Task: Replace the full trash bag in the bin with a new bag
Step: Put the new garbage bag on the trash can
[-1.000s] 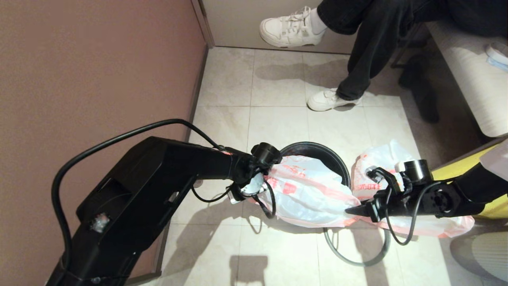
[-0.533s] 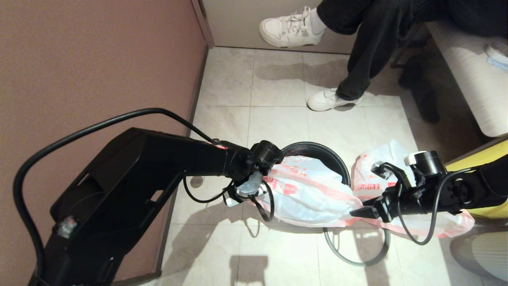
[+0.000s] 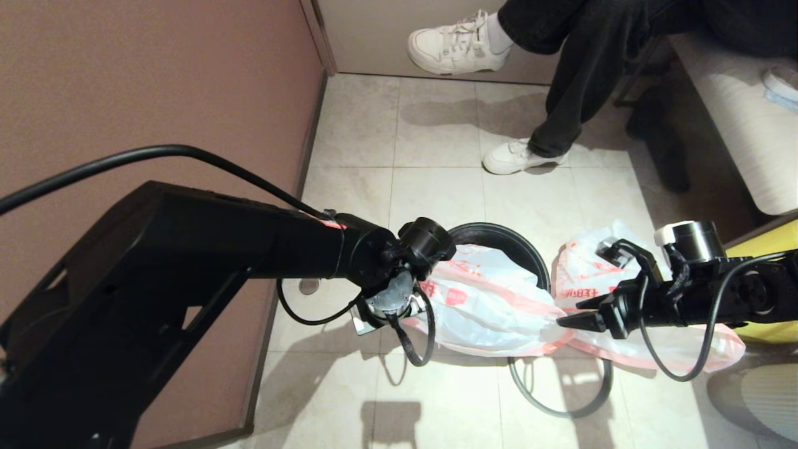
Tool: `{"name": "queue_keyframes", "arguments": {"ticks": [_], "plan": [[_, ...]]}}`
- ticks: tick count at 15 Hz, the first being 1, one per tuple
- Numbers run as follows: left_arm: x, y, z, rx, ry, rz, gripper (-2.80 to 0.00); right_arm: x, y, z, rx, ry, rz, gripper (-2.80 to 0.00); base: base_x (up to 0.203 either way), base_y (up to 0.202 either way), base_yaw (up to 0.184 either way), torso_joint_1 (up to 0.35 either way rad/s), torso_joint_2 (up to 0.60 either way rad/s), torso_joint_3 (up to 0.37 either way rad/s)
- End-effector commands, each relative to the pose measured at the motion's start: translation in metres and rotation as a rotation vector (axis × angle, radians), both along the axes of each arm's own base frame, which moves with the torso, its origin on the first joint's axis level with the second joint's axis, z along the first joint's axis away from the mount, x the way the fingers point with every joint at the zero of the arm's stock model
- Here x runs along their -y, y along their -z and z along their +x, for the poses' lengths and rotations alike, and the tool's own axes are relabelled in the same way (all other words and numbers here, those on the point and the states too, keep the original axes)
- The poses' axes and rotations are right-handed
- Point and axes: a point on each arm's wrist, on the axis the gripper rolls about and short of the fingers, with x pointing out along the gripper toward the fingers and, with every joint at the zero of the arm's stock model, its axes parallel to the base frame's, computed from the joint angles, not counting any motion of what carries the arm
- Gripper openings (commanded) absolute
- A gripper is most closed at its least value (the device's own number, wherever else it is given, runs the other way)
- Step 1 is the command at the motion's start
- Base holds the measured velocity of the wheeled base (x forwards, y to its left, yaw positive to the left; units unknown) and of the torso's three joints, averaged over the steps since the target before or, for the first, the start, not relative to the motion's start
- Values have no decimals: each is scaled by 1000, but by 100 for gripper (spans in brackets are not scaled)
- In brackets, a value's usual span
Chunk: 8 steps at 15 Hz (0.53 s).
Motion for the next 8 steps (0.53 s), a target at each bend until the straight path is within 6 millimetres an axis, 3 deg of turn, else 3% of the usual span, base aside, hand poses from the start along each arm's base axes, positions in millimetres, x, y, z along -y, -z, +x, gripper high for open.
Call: {"name": "queue_keyframes", "arguments": {"ticks": [1, 3, 8], "plan": [[2, -8, -10, -2, 19, -13, -280, -1, -8, -3, 23, -5, 5, -280, 0, 0, 0, 0, 0, 0], [10, -12, -20, -49, 72, -62, -280, -1, -11, -4, 35, -5, 6, -280, 0, 0, 0, 0, 0, 0], [40, 0, 0, -45, 96, -120, -280, 1, -13, -3, 44, -3, 9, -280, 0, 0, 0, 0, 0, 0]]}}
